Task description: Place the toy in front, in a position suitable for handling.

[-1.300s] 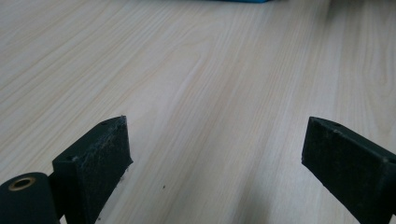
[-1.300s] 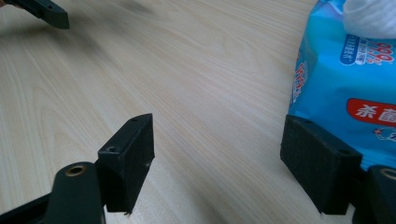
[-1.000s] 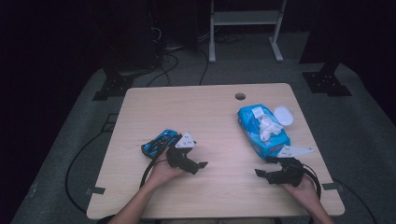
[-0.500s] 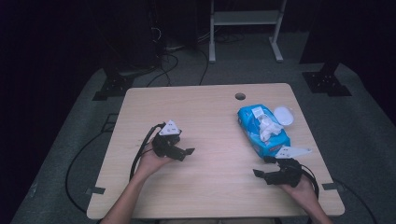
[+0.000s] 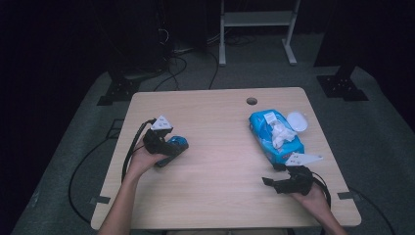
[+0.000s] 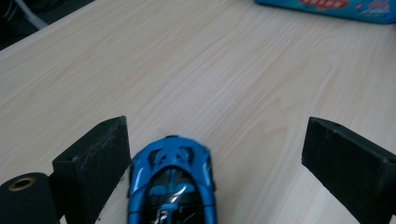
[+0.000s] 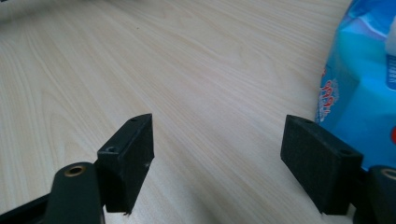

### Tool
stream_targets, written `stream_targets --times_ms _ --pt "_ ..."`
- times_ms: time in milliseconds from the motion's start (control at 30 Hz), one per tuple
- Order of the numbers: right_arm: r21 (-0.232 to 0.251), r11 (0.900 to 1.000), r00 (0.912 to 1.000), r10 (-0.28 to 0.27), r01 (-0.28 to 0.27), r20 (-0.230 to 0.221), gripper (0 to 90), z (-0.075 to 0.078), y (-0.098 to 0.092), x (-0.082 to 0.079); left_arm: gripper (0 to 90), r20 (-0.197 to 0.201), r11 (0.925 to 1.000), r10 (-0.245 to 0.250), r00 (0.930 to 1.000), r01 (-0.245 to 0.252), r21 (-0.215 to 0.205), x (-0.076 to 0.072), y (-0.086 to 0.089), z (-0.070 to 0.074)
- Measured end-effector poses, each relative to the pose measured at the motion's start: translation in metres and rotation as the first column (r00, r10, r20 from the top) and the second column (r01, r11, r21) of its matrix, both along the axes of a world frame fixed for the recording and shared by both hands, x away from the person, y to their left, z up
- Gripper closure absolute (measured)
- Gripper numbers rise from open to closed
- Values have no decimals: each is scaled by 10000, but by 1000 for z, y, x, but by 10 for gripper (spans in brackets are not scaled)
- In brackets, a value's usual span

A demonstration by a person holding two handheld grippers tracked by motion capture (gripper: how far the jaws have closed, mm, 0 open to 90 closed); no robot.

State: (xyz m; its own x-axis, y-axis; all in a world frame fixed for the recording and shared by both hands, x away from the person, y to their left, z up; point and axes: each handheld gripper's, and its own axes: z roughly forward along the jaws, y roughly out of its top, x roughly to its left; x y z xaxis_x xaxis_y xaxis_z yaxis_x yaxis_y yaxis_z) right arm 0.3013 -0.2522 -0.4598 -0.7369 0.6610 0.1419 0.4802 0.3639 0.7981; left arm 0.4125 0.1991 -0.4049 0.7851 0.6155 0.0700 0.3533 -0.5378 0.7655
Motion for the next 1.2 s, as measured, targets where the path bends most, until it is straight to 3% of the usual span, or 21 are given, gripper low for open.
stream_targets --times_ms 100,200,333,433,633,800,1000,1133,1200 --pt "-23 10000 10000 94 -94 21 247 0 2 0 74 -115 9990 137 9998 -132 422 2 5 -5" --pt "-3 9999 9999 110 -110 22 247 0 2 0 74 -586 9979 272 9979 -237 598 7 11 -12" --pt "-30 9999 9999 101 -101 36 246 0 2 -1 74 -554 9969 515 9971 -480 621 7 16 -22" --pt "-11 9999 9999 109 -109 82 247 1 2 -3 74 -753 9932 778 9941 -708 920 8 21 -31" --pt "-19 9999 9999 150 -150 64 247 1 1 -3 74 -839 9929 1040 9910 -986 660 7 30 -42" --pt "-45 9998 9998 176 -176 77 247 1 2 -4 74 -1057 9922 1028 9891 -944 818 9 30 -48" --pt "-89 9997 9997 219 -219 69 246 1 2 -4 89 -1252 9859 883 9882 -687 1525 10 22 -56" --pt "-87 9997 9997 212 -211 83 247 1 2 -5 126 -1405 9828 908 9859 -660 1723 12 21 -60" --pt "-87 9997 9997 214 -214 83 247 1 2 -5 133 -1593 9858 893 9832 -644 1551 13 22 -61"
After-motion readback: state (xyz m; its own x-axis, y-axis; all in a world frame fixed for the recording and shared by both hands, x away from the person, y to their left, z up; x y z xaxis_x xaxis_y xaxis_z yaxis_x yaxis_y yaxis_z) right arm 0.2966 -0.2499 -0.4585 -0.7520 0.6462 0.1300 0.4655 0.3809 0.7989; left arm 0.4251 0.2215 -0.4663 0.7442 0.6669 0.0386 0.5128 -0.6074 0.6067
